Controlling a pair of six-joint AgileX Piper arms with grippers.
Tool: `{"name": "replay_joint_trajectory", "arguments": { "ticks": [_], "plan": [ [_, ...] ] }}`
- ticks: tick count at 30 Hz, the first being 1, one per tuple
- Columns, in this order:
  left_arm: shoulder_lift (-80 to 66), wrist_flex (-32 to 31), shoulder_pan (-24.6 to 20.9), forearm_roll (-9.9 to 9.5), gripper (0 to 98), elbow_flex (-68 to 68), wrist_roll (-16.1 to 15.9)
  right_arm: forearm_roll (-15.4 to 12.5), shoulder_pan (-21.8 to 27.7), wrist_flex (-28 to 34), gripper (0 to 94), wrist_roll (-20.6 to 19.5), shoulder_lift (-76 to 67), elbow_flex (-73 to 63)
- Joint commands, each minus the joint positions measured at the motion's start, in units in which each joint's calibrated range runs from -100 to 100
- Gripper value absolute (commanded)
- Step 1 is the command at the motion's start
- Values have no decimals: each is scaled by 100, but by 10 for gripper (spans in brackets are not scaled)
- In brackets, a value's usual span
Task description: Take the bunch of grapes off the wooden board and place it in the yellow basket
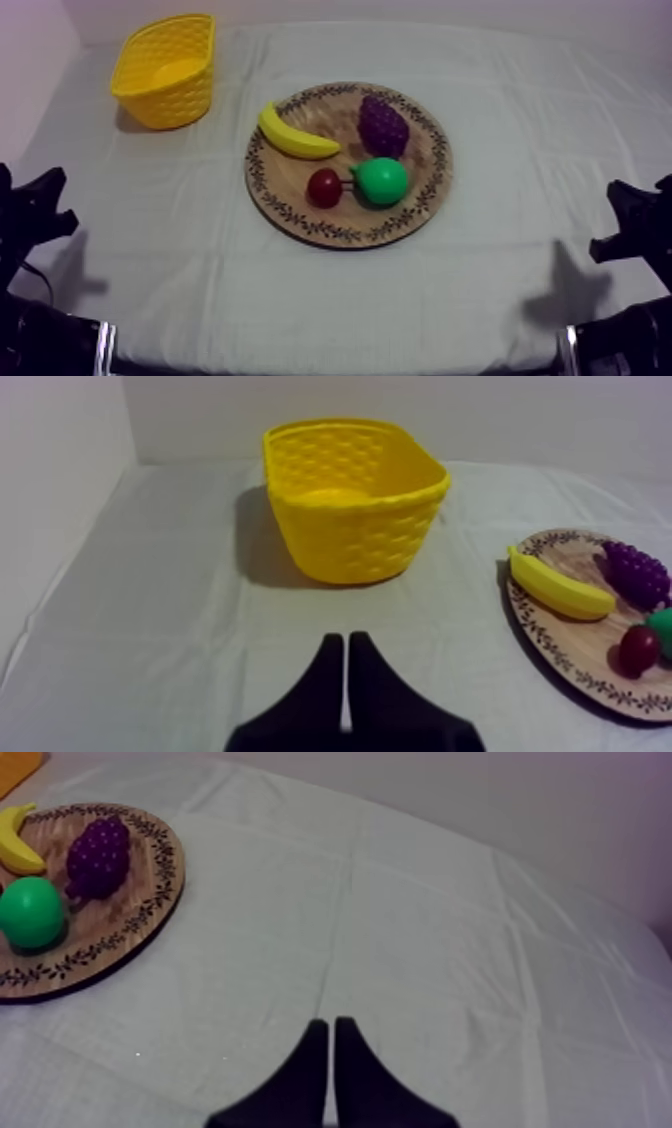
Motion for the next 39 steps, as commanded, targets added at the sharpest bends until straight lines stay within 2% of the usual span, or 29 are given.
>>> {"name": "replay_joint_trajectory", "arguments": {
  "ticks": [1, 24, 39],
  "plan": [
    [149, -26, 9, 1, 0, -168, 9, -2, 1, -1, 5, -1, 0, -1],
    [2450, -348, 158, 11, 0, -2704, 15, -2, 1, -1, 5, 3, 0, -1],
    [3717, -153, 795, -16, 0, -4145, -173, -2, 1, -1, 5, 4, 0, -1]
  ]
}}
